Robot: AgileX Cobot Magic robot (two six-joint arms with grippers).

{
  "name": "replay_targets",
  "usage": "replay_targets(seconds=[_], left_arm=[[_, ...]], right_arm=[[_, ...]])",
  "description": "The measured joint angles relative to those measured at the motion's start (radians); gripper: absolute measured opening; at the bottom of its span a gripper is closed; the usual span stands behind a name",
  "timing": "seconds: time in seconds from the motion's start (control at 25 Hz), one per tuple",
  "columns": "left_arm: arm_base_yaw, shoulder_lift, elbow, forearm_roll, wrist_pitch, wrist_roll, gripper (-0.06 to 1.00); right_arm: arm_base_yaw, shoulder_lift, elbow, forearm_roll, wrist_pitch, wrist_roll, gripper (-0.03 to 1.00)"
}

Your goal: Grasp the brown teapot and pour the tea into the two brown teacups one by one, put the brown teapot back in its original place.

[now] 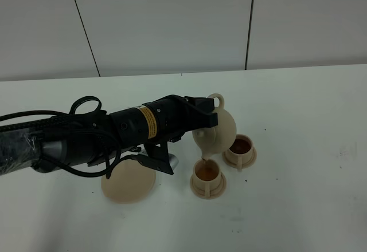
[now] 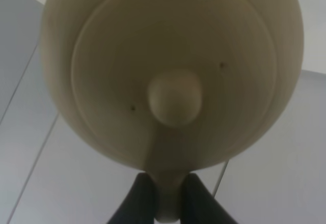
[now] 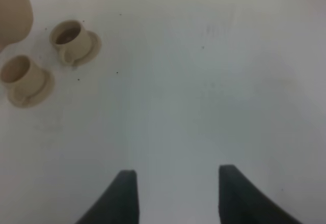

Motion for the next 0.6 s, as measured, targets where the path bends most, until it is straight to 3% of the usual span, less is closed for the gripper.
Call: replay_targets(seconds=[0.6], left_arm=[[0.028, 0.055, 0.001, 0.014, -0.095, 0.000, 0.17]], right_arm=[[0.000, 0.000, 0.000, 0.000, 0.000, 0.000, 0.36]])
